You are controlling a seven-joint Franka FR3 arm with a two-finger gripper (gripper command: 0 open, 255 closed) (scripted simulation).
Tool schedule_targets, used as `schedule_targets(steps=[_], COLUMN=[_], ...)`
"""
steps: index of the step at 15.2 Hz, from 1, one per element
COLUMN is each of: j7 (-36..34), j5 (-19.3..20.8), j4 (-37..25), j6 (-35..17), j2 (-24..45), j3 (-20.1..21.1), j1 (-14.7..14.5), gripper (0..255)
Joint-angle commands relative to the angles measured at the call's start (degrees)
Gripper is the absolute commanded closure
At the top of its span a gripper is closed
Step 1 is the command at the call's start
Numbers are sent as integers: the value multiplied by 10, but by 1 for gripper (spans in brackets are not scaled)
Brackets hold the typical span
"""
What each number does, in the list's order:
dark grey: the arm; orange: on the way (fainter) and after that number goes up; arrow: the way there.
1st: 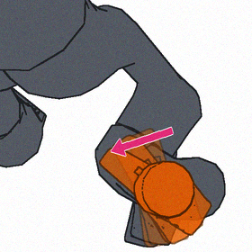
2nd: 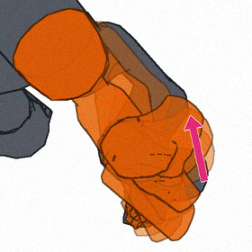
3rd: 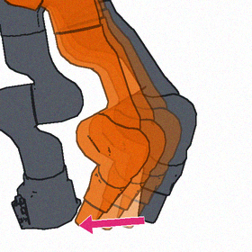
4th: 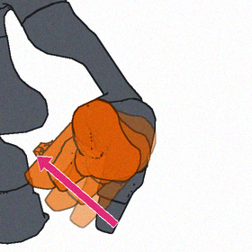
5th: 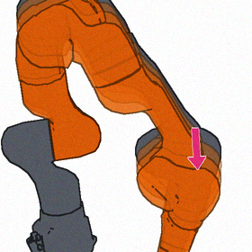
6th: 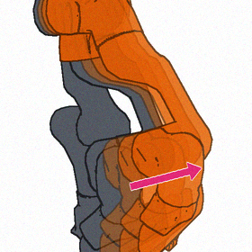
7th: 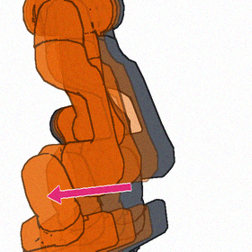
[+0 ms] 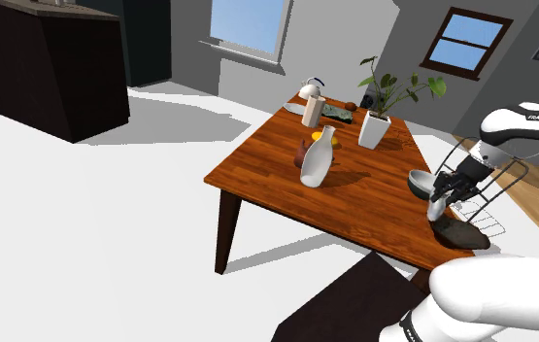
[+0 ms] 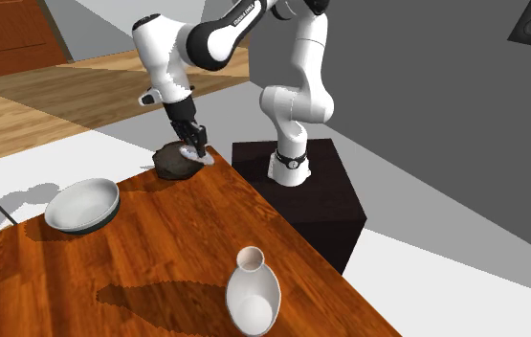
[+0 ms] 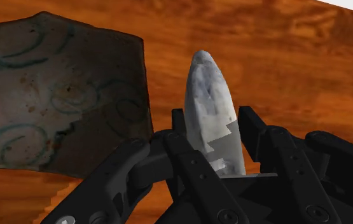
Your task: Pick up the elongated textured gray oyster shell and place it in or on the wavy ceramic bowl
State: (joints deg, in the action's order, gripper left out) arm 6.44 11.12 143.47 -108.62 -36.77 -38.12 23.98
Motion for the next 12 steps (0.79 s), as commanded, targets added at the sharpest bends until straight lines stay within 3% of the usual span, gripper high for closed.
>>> schedule_targets(steps=[1, 8, 12], j7=[29, 146, 153], j5=[8, 10, 9], j4=[-20, -115, -94], j6=[7, 17, -15], j2=[12, 93, 104], j3=[-25, -139, -154], j1=[4, -12, -17], gripper=[255, 255, 255])
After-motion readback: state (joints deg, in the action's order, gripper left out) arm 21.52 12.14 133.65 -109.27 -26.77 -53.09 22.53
